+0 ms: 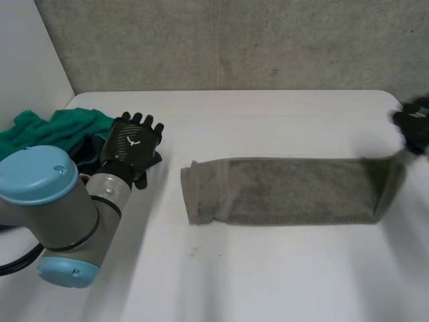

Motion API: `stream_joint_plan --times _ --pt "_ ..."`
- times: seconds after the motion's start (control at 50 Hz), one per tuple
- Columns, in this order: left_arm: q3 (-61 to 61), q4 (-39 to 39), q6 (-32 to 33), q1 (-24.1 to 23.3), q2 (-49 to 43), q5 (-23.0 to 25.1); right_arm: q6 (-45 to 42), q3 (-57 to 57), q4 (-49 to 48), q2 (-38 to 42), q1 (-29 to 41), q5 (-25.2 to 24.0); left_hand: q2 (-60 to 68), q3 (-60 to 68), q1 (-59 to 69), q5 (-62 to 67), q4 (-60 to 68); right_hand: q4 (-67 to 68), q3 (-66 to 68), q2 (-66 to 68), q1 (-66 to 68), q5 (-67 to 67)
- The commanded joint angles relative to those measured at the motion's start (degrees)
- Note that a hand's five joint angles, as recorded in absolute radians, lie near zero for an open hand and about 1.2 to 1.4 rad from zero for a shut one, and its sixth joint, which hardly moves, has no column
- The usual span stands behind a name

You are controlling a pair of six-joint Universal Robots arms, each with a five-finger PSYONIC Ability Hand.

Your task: Fold the laundry.

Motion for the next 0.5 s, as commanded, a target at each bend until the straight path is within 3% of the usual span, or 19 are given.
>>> stream_joint_plan --times 0.02,0.16,0.28,0.3,0.32,0.36,0.44,0.5 --pt "0.1 0.0 -0.4 1.2 1.0 -0.1 1.9 -1.3 -3.1 -1.4 21.1 -6.1 -1.7 -2.2 -1.0 -2.7 -1.8 11.8 12.2 20.9 24.2 13.2" --pt "-0.1 -0.1 -0.6 1.0 1.1 -0.2 1.6 -6.0 -2.4 7.7 37.5 -8.8 -1.7 -2.2 -1.0 -2.7 -1.8 11.8 12.2 20.9 24.2 13.2" --pt "-0.7 0.0 -0.5 0.6 1.0 -0.1 1.6 -6.6 -2.4 13.9 43.2 -8.4 -1.7 -2.2 -1.0 -2.7 -1.8 11.8 12.2 20.9 24.2 13.2" --pt "-0.5 0.0 -0.5 0.5 0.9 0.0 1.5 -6.7 -2.3 14.1 43.4 -8.0 -1.7 -2.2 -1.0 -2.7 -1.8 7.5 7.9 16.6 19.9 8.9" --pt "-0.3 0.0 -0.5 0.4 0.9 0.0 1.9 -6.8 -1.9 14.2 43.4 -6.9 -1.7 -2.2 -1.0 -2.7 -1.8 -30.3 -29.9 -21.3 -17.9 -28.9" --pt "0.4 0.2 -0.6 0.2 0.8 -0.1 2.7 -6.7 -1.5 13.7 43.4 -5.4 -1.7 -2.2 -1.0 -2.7 -1.8 -58.2 -57.8 -49.1 -45.8 -56.8" --pt "2.8 0.4 -1.8 -1.9 0.8 -0.1 8.7 -6.0 -1.2 9.8 43.0 0.5 -1.7 -2.2 -1.0 -2.7 -1.8 -58.2 -57.8 -49.1 -45.8 -56.8" --pt "4.7 0.4 -3.5 -4.0 0.5 -0.2 17.1 -4.0 -0.7 4.9 38.2 4.4 -1.7 -2.2 -1.0 -2.7 -1.8 -58.2 -57.8 -49.1 -45.8 -56.8"
